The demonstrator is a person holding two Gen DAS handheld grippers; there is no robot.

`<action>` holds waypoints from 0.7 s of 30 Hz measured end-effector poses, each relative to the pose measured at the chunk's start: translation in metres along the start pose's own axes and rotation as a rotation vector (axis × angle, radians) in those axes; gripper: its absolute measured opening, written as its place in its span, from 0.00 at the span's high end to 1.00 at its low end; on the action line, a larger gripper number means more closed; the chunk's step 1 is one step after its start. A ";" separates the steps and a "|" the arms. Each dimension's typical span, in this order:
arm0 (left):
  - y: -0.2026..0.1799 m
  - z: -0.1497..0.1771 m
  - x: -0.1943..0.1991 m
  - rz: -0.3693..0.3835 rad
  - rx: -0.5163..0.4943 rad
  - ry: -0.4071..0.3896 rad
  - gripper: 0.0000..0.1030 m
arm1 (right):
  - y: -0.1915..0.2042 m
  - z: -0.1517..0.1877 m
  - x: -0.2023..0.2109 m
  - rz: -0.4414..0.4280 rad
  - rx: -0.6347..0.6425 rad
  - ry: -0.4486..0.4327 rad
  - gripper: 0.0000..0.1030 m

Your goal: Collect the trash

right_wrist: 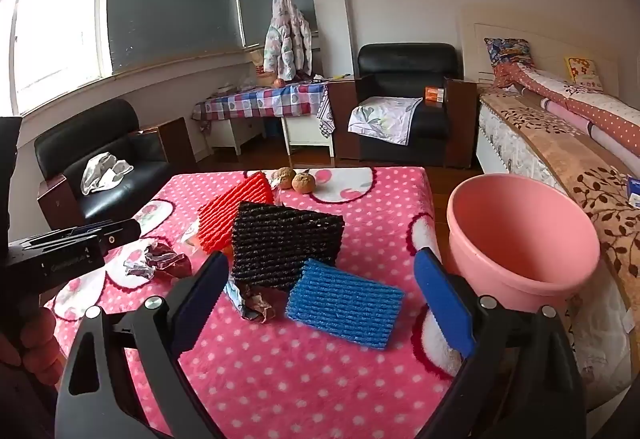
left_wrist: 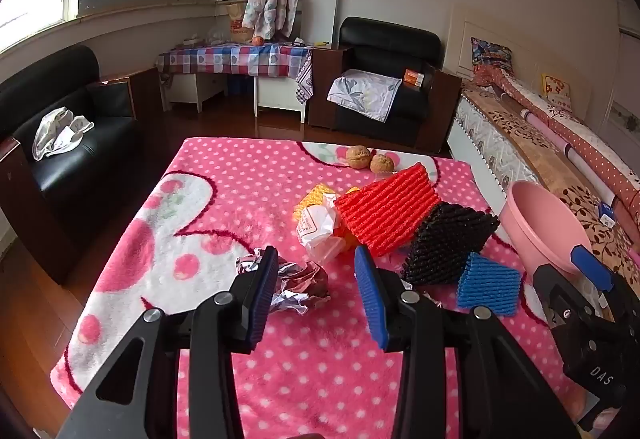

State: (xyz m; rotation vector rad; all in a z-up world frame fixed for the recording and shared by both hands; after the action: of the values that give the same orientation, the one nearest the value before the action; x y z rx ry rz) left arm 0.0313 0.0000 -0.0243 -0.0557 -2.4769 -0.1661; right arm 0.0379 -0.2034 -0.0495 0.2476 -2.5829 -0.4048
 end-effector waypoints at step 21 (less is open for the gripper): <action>0.001 0.000 0.000 0.002 0.001 0.010 0.62 | -0.006 -0.004 0.001 0.027 -0.020 -0.014 0.08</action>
State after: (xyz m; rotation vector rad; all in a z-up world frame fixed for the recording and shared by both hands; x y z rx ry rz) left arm 0.0311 0.0010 -0.0244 -0.0568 -2.4664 -0.1635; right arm 0.0395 -0.2105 -0.0479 0.2031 -2.5915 -0.4230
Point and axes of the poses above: each gripper's, at about its wrist camera, not at the fingertips, and x roughly against the way its jaws point, y to its left, z to its underside, the point moved 4 cm from there along -x, roughly the way its jaws point, and after that the axes turned 13 degrees about -x, right-handed, at the moved point
